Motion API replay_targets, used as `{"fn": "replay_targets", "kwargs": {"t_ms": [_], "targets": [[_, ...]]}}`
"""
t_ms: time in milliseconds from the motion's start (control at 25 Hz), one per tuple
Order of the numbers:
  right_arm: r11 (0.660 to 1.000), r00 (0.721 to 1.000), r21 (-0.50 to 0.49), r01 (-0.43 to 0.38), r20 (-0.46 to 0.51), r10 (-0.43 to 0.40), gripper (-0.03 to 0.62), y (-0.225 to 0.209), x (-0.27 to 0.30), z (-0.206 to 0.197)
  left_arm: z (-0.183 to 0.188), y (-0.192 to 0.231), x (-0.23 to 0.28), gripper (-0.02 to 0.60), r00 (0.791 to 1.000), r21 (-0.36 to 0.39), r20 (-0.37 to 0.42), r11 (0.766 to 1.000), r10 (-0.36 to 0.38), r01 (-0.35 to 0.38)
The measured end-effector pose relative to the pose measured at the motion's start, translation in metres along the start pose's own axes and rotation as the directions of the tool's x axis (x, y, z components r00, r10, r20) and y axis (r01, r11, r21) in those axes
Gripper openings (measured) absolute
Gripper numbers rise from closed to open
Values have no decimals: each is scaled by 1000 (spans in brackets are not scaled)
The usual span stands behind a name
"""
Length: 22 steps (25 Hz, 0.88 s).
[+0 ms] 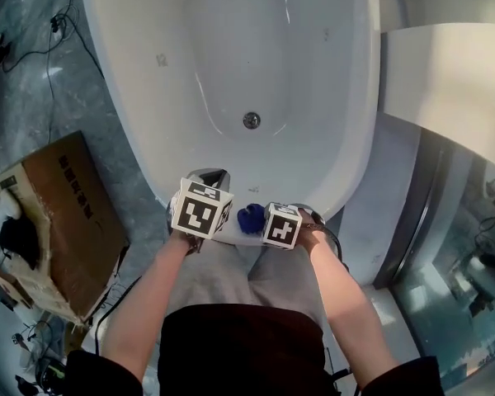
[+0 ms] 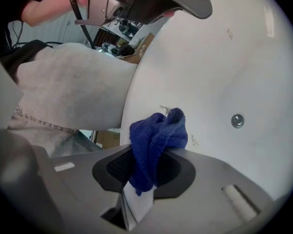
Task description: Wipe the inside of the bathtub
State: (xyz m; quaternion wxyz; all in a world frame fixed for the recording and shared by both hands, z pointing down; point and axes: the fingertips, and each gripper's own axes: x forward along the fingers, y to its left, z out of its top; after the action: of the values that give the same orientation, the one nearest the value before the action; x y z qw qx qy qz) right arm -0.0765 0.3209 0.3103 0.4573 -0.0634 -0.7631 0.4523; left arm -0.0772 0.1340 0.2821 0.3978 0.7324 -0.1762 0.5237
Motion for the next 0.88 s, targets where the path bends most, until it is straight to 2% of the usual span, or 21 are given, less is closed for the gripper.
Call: {"fn": "replay_targets", "kwargs": {"t_ms": [160, 400, 520, 640, 760, 880], "targets": [[993, 992, 114, 16, 124, -30, 97, 17, -10, 26, 11, -4, -21, 5, 999, -2, 54, 1000, 5, -4], [985, 971, 152, 80, 213, -112, 97, 9, -37, 43, 27, 2, -37, 5, 992, -38, 120, 998, 46, -42], [976, 955, 179, 124, 244, -166, 97, 13, -65, 58, 38, 7, -66, 3, 983, -60, 172, 997, 66, -57], [964, 928, 211, 164, 297, -223, 96, 22, -94, 78, 49, 11, -97, 3, 969, -86, 225, 992, 105, -87], [952, 893, 229, 205, 353, -278, 97, 16, -124, 94, 68, 9, -117, 5, 948, -19, 282, 988, 150, -150], [935, 858, 229, 272, 382, -344, 97, 8, -156, 105, 84, -1, -135, 5, 933, 0, 326, 987, 154, -163]]}}
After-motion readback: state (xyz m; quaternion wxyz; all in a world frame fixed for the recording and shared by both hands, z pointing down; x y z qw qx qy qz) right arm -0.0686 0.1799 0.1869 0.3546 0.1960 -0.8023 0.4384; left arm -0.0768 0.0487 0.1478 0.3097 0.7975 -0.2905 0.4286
